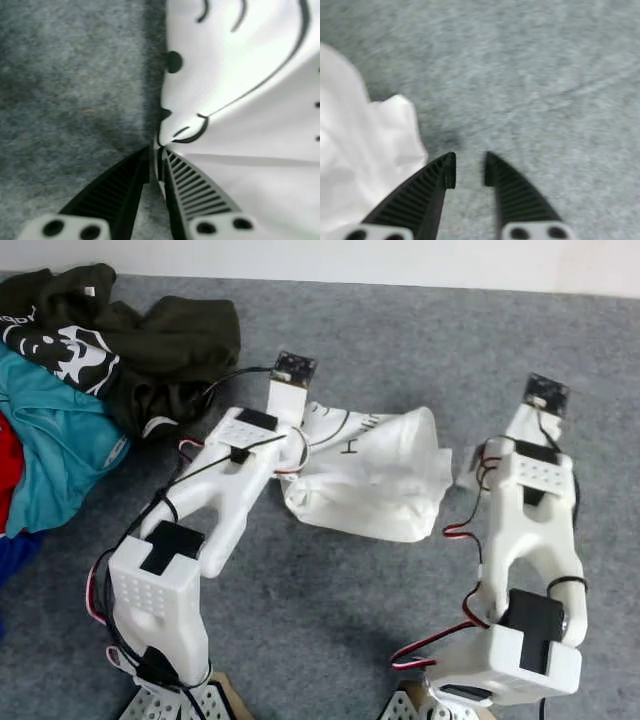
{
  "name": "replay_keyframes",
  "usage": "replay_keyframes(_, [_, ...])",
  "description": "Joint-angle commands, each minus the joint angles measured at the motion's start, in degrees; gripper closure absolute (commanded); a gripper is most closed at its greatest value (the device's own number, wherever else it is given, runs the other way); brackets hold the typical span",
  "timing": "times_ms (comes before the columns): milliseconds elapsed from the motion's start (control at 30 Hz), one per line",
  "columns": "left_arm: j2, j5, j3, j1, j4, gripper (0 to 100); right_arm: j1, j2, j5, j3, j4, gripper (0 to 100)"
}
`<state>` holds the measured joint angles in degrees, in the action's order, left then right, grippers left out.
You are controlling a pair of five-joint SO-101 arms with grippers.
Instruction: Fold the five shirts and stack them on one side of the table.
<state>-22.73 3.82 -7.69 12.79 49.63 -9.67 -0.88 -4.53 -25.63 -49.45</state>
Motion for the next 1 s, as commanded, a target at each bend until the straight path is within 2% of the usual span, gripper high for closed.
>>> replay_keyframes(0, [4.7, -0.2, 0.3, 6.3, 0.6, 88, 5.4, -2.8, -0.7, 1.0, 0.7, 78.1])
replay_keyframes(133, [10.3, -0.2, -2.8, 12.9, 2.5, 79, 10.1, -2.9, -0.7, 1.1, 0.7, 76.7])
replay_keyframes(300, [17.1, -0.2, -11.1, 14.7, 0.6, 78, 11.3, -2.6, -0.7, 1.1, 1.0, 76.7])
replay_keyframes(533, [20.4, -0.2, -17.7, 12.1, -7.0, 78, 9.7, -2.6, -0.7, 1.1, 1.0, 76.7])
replay_keyframes(733, [20.4, -0.2, -18.6, 11.2, -7.6, 78, 9.3, -3.0, -0.7, 2.0, 0.7, 76.7])
replay_keyframes(967, [20.8, -0.2, -18.3, 5.3, -9.2, 78, 10.2, -0.2, -0.7, 2.0, 0.9, 76.7])
